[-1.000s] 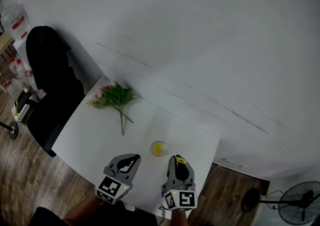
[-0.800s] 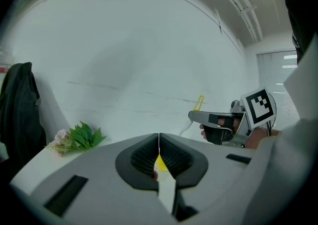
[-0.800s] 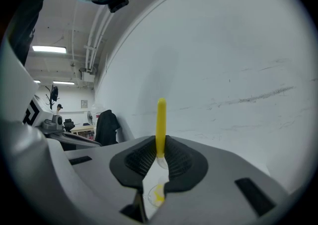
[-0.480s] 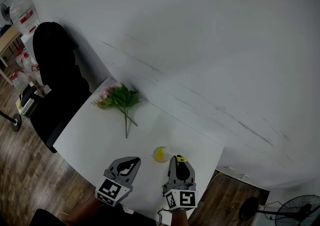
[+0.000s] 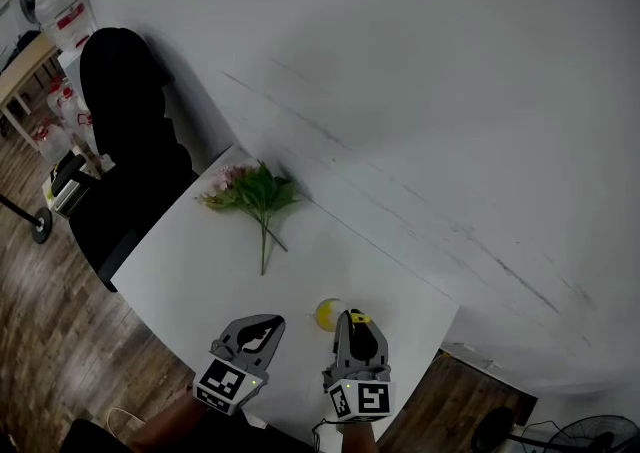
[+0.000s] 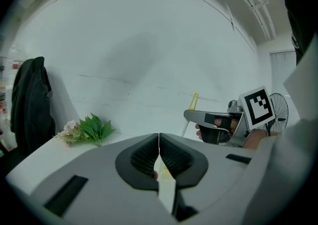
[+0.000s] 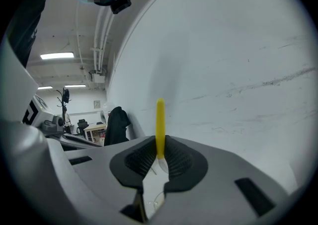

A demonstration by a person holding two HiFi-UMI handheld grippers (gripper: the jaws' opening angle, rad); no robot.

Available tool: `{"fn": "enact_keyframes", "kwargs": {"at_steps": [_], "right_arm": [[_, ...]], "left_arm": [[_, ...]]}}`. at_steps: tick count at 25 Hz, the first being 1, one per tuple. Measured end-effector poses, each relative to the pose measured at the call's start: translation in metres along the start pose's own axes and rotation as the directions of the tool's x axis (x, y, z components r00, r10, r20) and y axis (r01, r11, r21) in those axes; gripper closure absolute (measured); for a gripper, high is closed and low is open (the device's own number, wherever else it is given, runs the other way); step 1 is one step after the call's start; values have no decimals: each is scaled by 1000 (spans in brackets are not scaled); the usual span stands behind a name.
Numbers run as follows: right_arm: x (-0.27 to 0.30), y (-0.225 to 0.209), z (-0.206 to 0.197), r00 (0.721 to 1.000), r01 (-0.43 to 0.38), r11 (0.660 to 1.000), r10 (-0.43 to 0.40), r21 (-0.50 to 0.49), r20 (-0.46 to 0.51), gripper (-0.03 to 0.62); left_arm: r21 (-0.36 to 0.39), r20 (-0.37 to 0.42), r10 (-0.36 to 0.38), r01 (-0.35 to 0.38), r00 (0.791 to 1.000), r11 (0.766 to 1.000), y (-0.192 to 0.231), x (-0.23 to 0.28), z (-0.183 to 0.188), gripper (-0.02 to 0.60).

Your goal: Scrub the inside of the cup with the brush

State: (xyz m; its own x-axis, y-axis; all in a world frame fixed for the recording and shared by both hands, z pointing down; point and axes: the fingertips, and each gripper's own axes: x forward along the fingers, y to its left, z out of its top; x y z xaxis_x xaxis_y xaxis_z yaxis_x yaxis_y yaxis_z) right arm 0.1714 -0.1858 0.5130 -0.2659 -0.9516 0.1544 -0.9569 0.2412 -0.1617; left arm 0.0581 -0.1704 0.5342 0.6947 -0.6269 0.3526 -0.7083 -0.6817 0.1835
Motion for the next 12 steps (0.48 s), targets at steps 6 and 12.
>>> {"fn": "enact_keyframes", "kwargs": {"at_steps": [6,12], "right_arm": [[6,3,-7,1000,-12,1000,12,0,-21,530],[3,5,-15,1000,-12,1000,12,10,-19,530]], "left_arm": [[-15,-13,10,-10,1000,1000,6,2,-8,557],[-19,-18,-3,3,1000,1000,5,7,-13,557]]}}
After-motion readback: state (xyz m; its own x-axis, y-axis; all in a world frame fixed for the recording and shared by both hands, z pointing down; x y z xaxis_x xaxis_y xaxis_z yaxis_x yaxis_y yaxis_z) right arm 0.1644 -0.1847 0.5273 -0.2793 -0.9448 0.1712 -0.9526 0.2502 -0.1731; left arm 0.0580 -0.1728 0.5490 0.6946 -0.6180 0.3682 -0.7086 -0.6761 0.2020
